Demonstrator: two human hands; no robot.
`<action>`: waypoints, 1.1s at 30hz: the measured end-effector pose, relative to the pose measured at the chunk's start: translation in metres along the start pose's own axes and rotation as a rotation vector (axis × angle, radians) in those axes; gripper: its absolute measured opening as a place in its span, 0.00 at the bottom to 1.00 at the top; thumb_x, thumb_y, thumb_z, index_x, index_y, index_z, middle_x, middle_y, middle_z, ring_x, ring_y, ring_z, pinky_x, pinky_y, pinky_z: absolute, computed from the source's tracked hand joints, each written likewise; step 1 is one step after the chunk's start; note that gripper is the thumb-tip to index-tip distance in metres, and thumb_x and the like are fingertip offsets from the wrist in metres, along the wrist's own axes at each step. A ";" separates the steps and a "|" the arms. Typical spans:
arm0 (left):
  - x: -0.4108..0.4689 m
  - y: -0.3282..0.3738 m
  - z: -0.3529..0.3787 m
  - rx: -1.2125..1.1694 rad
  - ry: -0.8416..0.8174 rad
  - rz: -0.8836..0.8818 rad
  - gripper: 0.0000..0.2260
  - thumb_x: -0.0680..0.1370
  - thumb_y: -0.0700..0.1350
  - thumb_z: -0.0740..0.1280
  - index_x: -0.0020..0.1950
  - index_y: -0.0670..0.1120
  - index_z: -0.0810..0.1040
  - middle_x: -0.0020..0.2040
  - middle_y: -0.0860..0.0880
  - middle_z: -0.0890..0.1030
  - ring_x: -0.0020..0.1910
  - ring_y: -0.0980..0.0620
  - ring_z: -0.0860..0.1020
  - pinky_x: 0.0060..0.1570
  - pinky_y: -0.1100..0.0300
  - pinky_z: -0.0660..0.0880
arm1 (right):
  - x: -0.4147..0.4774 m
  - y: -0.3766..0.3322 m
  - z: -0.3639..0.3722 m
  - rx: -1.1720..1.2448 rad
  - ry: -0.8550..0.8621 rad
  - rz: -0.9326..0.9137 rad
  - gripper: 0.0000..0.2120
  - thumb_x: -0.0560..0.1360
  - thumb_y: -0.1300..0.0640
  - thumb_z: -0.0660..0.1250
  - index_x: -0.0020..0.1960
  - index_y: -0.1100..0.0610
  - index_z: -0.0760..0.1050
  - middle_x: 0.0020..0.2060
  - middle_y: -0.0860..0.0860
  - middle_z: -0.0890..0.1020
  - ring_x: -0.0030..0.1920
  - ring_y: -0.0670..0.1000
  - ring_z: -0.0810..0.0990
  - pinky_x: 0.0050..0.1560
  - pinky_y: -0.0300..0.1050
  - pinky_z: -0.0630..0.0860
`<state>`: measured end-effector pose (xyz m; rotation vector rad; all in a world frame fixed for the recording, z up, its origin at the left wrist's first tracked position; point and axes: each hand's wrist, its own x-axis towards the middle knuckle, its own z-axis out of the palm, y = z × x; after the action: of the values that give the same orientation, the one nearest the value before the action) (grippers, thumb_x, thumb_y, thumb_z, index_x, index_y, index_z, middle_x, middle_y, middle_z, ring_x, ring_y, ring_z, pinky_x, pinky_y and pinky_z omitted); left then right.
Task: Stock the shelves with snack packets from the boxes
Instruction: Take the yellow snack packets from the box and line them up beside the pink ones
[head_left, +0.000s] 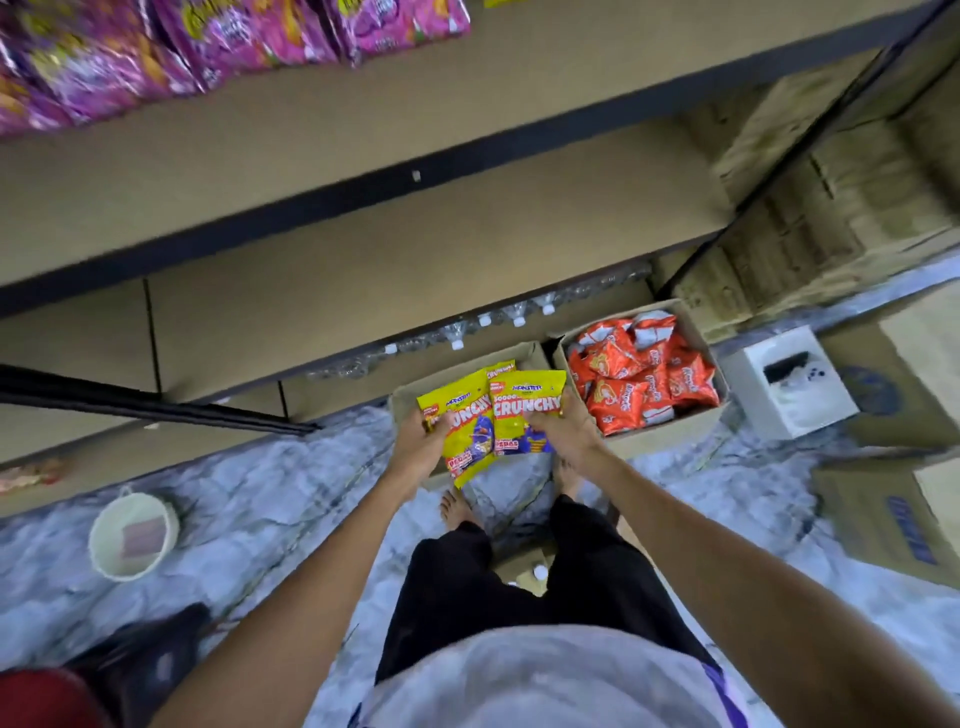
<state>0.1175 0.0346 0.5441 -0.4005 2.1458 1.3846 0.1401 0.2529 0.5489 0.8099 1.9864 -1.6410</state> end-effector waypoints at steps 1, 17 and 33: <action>-0.008 0.006 -0.003 0.012 0.004 0.003 0.08 0.82 0.50 0.66 0.60 0.53 0.77 0.52 0.58 0.82 0.51 0.58 0.81 0.50 0.62 0.77 | -0.008 -0.005 -0.002 0.008 -0.006 -0.012 0.12 0.77 0.60 0.71 0.52 0.46 0.72 0.51 0.49 0.82 0.54 0.52 0.82 0.58 0.51 0.79; -0.028 0.105 -0.037 0.054 0.019 0.282 0.03 0.81 0.50 0.66 0.48 0.55 0.76 0.47 0.54 0.84 0.45 0.56 0.82 0.48 0.55 0.78 | -0.035 -0.080 -0.043 0.059 0.066 -0.179 0.18 0.76 0.56 0.73 0.63 0.55 0.72 0.58 0.53 0.83 0.55 0.51 0.83 0.56 0.50 0.81; -0.001 0.267 -0.059 -0.038 -0.045 0.547 0.02 0.82 0.47 0.64 0.52 0.54 0.76 0.49 0.56 0.84 0.42 0.63 0.83 0.44 0.64 0.77 | -0.029 -0.212 -0.108 0.232 0.138 -0.401 0.15 0.76 0.60 0.72 0.60 0.53 0.72 0.54 0.52 0.85 0.52 0.52 0.86 0.59 0.57 0.80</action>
<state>-0.0373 0.0945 0.7611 0.2266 2.2895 1.6991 0.0207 0.3276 0.7431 0.6461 2.1882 -2.1250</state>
